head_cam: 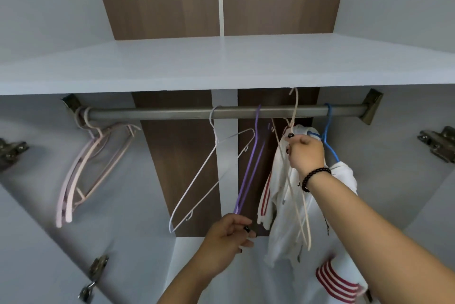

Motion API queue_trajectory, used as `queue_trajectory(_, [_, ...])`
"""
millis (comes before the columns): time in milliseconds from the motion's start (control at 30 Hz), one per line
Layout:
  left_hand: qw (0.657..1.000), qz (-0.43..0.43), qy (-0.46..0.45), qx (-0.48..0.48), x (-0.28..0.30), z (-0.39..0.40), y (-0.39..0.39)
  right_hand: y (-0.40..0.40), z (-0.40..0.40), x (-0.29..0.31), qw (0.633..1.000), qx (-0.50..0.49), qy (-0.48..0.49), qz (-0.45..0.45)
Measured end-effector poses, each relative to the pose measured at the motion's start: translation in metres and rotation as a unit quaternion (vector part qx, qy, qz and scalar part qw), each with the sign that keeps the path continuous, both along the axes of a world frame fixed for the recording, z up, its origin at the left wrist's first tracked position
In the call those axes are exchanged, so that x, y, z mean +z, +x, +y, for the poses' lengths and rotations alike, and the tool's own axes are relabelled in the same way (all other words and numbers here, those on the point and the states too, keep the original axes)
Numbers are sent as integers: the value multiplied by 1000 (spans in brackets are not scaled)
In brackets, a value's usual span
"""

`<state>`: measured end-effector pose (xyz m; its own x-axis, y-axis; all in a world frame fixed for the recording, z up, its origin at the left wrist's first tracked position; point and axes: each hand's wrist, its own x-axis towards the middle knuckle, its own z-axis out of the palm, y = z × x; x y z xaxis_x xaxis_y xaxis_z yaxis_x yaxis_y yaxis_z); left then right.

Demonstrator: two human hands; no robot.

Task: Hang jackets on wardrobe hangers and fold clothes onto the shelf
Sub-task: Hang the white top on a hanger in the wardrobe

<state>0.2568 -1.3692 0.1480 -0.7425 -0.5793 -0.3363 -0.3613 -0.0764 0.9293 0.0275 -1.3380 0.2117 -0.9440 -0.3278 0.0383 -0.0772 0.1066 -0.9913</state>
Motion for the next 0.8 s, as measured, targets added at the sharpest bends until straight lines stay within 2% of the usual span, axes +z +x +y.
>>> queue_trajectory(233, [999,15,-24,-23,10,21,63,76,59,-2,1000,-1,-7,-28])
queue_trajectory(433, [994,21,-46,-92,9,57,128,177,132,-19,998,-5,27,-52])
queue_trajectory(533, [989,7,-55,-135,4,77,154,225,174,-31,998,-11,43,-36])
queue_trajectory(800, [976,-21,-53,-210,-7,148,195,327,291,-64,994,-9,106,-39])
